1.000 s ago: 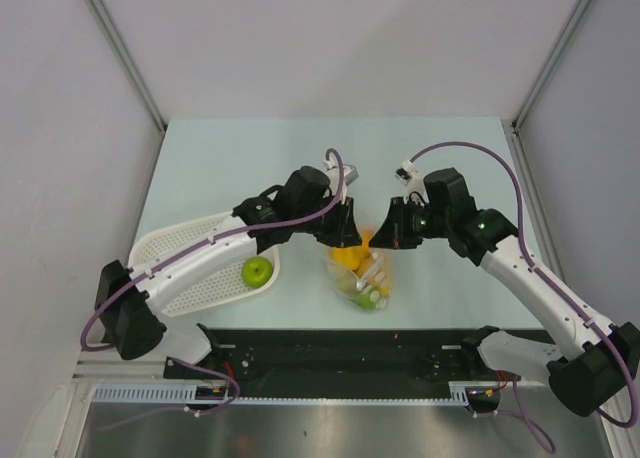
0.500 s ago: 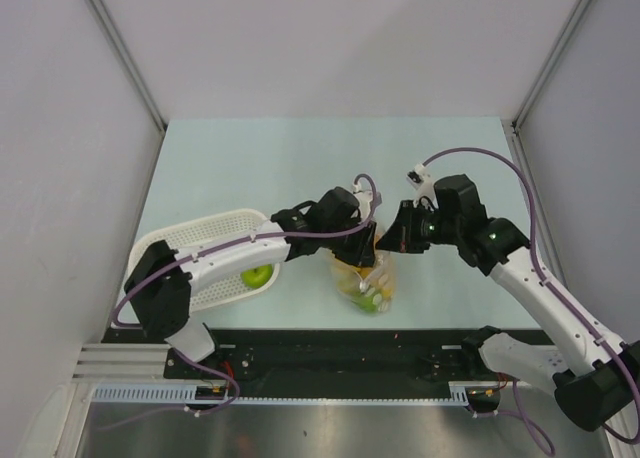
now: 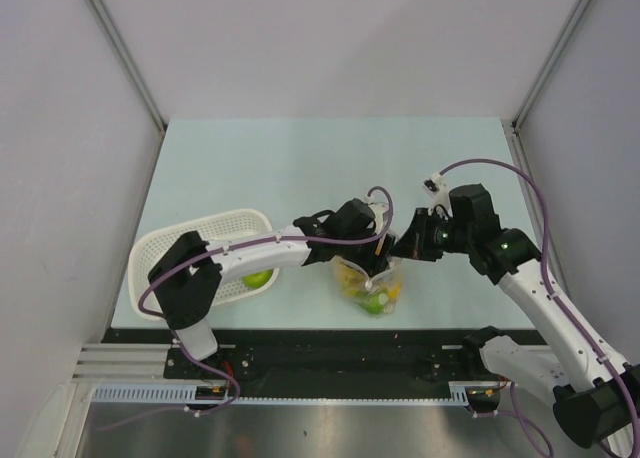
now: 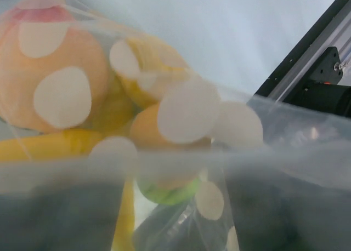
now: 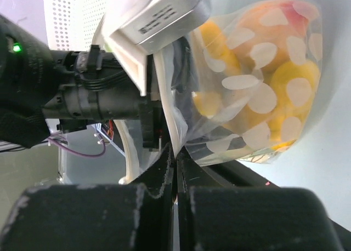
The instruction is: Open the zip-top bag and remove the fake food
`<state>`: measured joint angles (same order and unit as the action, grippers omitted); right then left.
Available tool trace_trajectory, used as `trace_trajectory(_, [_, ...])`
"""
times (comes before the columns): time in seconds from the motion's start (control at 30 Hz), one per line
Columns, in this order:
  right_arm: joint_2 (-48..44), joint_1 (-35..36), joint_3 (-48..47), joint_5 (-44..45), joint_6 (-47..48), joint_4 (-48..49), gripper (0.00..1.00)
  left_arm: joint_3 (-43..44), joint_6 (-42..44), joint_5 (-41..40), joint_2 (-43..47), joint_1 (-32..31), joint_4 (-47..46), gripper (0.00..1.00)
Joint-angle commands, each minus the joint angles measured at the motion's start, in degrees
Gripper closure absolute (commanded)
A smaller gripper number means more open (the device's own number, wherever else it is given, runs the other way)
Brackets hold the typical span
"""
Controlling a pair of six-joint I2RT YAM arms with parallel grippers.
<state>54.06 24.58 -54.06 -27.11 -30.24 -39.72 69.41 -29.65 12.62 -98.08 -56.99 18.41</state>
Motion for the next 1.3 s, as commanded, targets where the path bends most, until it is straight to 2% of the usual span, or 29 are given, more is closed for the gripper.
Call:
trace_trajectory(0.0, [-2.3, -0.9, 0.7, -1.5, 0.6, -1.0, 1.0, 1.6, -1.5, -1.7, -2.7, -0.7, -0.4, 0.23])
trace_trajectory(0.17, [-3.0, -2.3, 1.5, -2.2, 1.4, -2.0, 1.0, 0.2, -2.1, -2.8, -3.8, -0.8, -1.6, 0.21])
trace_trajectory(0.27, [-3.3, -2.7, 1.5, -2.5, 1.6, -2.7, 1.0, 0.2, -1.2, -3.5, -4.4, -0.8, -1.5, 0.26])
trace_trajectory(0.33, [-3.7, -2.8, 1.6, -2.4, 1.7, -3.1, 1.0, 0.0, -0.7, -4.2, -3.9, -0.8, -1.7, 0.34])
trace_trajectory(0.37, [-3.8, -2.8, 1.6, -2.3, 1.7, -3.3, 1.0, -0.1, -0.6, -4.4, -3.5, -0.8, -1.8, 0.43])
trace_trajectory(0.47, [-4.0, -2.8, 1.9, -1.9, 2.1, -3.8, 1.0, 0.5, 0.5, -5.8, -2.3, -0.8, -0.8, 0.59])
trace_trajectory(0.67, [-4.0, -3.0, 1.5, -0.5, 2.5, -4.1, 1.0, 2.9, 4.0, -7.1, 2.4, -0.8, 3.8, 0.72])
trace_trajectory(0.93, [-3.0, -3.0, 1.9, 1.4, 2.9, -3.0, 1.0, 3.8, 6.1, -4.5, 12.9, -0.7, 6.6, 0.72])
trace_trajectory(1.1, [-3.4, -3.0, 3.0, 1.4, 2.2, -2.3, 1.0, 6.5, 6.0, -3.0, 17.9, -0.8, 9.1, 0.76])
trace_trajectory(1.2, [-4.3, -3.0, 3.5, 1.9, 2.1, -2.5, 1.0, 8.8, 5.1, -3.7, 21.6, -0.8, 10.1, 0.78])
trace_trajectory(1.27, [-4.3, -3.0, 4.0, 2.2, 2.5, -2.5, 1.0, 10.0, 4.3, -7.0, 24.9, -0.6, 11.7, 0.8])
